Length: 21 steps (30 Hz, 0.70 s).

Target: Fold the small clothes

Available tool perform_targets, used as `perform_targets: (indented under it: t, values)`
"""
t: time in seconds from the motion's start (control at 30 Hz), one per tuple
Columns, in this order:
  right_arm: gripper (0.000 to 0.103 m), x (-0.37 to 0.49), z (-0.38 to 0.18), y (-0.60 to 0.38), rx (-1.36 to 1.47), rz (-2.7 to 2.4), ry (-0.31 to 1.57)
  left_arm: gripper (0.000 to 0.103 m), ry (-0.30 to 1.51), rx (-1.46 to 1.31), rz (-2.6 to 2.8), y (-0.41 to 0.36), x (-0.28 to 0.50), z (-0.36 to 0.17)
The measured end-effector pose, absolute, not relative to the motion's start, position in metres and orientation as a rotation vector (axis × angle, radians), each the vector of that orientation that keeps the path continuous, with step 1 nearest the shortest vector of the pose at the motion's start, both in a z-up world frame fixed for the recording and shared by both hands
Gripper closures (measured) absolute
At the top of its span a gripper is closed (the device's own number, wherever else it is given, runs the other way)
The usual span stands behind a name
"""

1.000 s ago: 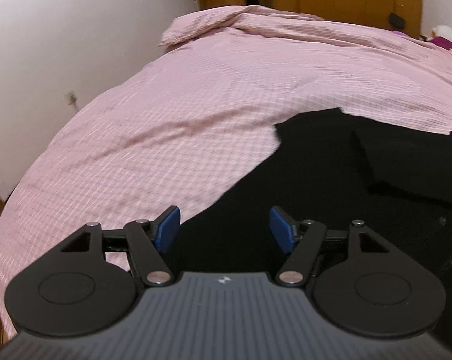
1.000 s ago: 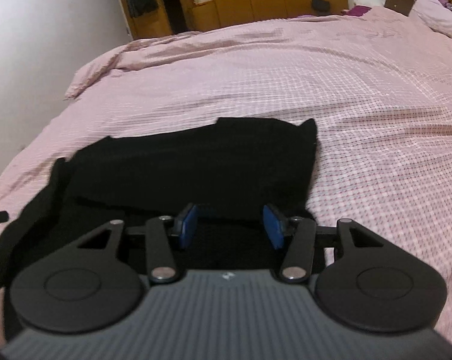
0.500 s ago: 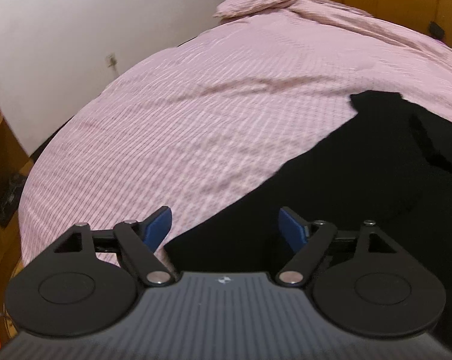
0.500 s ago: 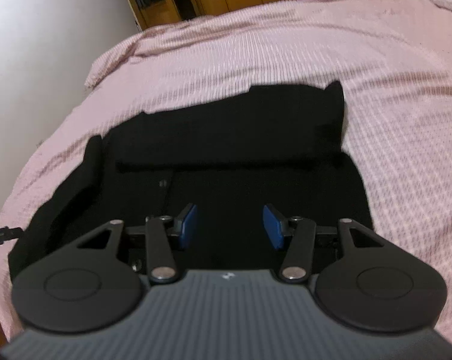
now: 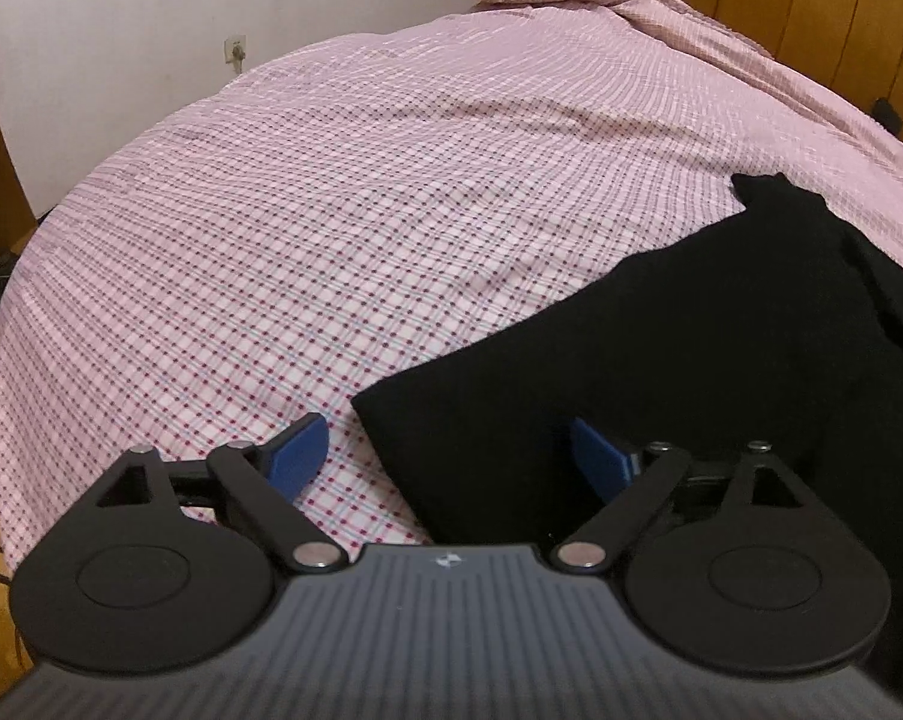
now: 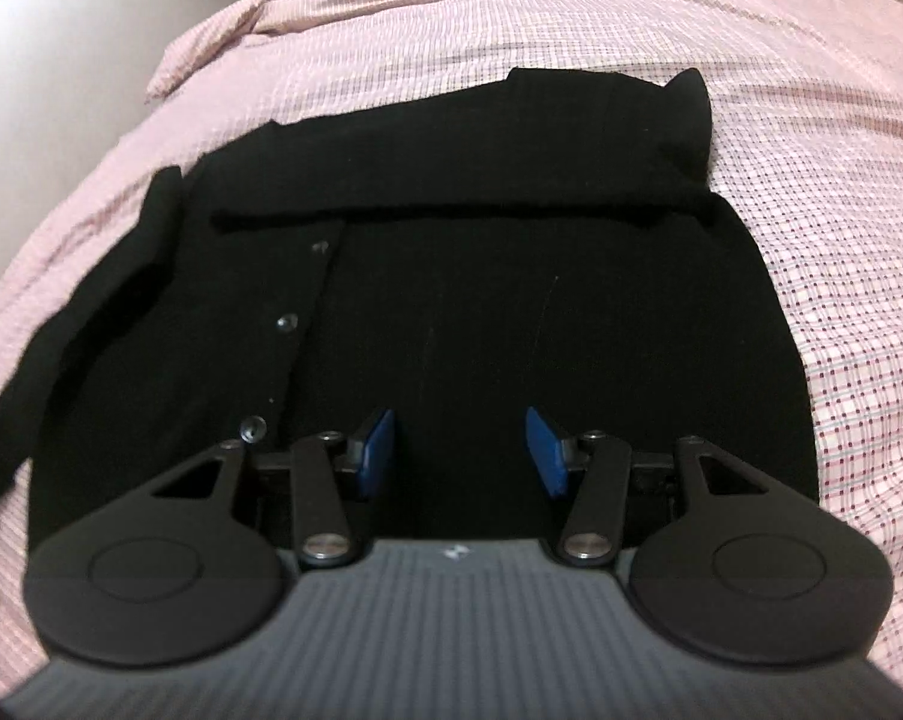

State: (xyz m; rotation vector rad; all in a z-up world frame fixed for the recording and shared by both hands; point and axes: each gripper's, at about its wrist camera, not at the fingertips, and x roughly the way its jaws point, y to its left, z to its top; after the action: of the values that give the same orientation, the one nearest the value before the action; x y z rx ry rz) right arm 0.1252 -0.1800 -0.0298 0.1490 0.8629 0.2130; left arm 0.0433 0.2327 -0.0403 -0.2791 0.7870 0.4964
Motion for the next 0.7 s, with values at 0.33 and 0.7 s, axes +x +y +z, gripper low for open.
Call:
perform_targets:
  t: [0.33, 0.7]
  values:
    - [0.044, 0.119, -0.033, -0.177, 0.111, 0.223, 0.83, 0.01, 0.729, -0.288, 0.476, 0.227, 0.043, -0.05]
    - [0.044, 0.117, -0.033, -0.18, 0.133, 0.234, 0.82, 0.085, 0.625, -0.359, 0.362, 0.209, 0.045, -0.029]
